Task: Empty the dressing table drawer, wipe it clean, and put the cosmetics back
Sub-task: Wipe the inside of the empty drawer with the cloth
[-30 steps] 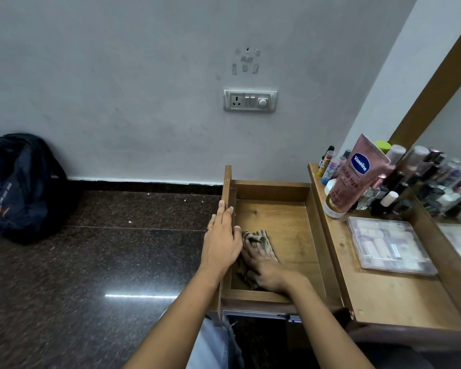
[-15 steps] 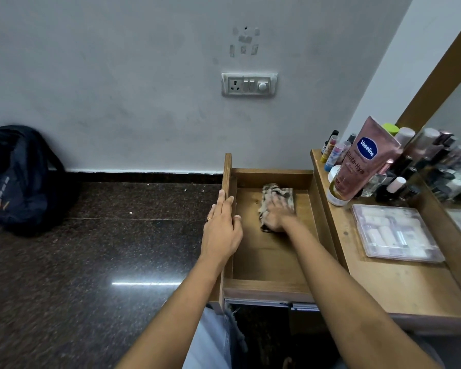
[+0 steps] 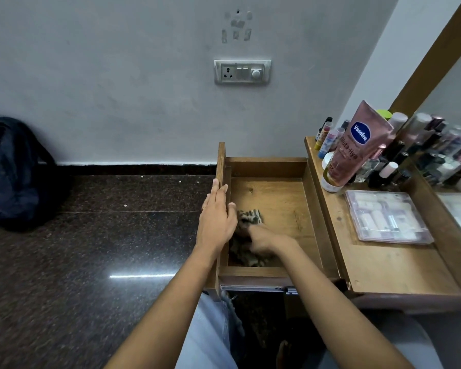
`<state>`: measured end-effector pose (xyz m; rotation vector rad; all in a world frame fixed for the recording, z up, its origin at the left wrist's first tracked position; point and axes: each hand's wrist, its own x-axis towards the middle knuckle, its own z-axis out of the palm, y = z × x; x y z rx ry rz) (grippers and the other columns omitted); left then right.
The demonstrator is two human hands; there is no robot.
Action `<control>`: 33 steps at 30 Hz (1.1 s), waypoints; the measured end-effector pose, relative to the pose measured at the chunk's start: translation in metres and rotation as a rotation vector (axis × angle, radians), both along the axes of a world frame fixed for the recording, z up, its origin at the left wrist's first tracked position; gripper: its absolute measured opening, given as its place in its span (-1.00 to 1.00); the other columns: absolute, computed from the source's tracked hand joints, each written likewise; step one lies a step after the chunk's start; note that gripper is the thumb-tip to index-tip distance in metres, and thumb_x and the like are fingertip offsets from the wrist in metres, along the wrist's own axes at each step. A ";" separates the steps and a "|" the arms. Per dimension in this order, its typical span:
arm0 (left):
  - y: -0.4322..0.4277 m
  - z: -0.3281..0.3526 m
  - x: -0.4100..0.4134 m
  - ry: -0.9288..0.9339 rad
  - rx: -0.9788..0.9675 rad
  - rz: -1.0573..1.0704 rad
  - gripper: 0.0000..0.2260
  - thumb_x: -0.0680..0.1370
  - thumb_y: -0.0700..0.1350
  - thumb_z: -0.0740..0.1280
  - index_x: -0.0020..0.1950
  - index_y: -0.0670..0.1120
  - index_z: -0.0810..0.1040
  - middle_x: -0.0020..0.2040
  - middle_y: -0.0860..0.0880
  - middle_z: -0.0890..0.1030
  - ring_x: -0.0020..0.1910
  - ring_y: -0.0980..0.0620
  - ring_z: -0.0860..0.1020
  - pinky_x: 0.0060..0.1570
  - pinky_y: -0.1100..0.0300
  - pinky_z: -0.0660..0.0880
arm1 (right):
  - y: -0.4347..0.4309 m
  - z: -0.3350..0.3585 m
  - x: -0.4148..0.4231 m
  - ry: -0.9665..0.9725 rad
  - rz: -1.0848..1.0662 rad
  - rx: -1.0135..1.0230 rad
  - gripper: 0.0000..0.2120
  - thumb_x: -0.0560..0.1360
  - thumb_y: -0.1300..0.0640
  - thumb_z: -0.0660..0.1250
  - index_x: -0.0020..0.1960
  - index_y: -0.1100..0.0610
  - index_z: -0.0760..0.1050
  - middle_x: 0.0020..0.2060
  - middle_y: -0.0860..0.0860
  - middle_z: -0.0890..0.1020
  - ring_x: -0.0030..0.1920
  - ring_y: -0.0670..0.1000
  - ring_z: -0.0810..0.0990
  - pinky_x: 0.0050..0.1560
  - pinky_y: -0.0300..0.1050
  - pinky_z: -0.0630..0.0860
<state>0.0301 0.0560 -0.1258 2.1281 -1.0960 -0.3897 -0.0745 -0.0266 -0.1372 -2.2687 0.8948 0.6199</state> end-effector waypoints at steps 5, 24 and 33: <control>-0.001 0.000 0.000 -0.012 0.004 -0.004 -0.56 0.65 -0.08 0.12 0.53 -0.08 0.21 0.59 0.01 -0.01 0.53 -0.08 0.13 0.49 -0.05 0.13 | -0.034 -0.006 0.037 -0.113 -0.048 -0.176 -0.35 0.60 0.30 0.10 0.57 -0.05 -0.06 0.56 0.00 -0.08 0.55 0.06 -0.06 0.51 0.10 0.02; 0.000 -0.005 0.002 -0.037 0.018 -0.011 -0.56 0.64 -0.08 0.11 0.52 -0.11 0.23 0.59 -0.02 0.01 0.50 -0.16 0.20 0.45 -0.12 0.20 | 0.036 0.012 -0.009 -0.039 -0.088 -0.189 -0.73 0.47 0.16 0.37 0.12 0.27 0.56 0.07 0.21 0.62 0.13 0.17 0.57 0.05 -0.11 0.49; -0.001 -0.006 0.002 -0.068 0.045 -0.012 -0.56 0.64 -0.08 0.10 0.53 -0.08 0.21 0.59 0.00 0.01 0.54 -0.09 0.14 0.49 -0.03 0.11 | 0.020 0.009 -0.038 0.119 -0.330 -0.327 -0.74 0.57 0.26 0.23 0.24 0.28 0.48 0.17 0.15 0.58 0.16 0.13 0.58 0.15 -0.03 0.56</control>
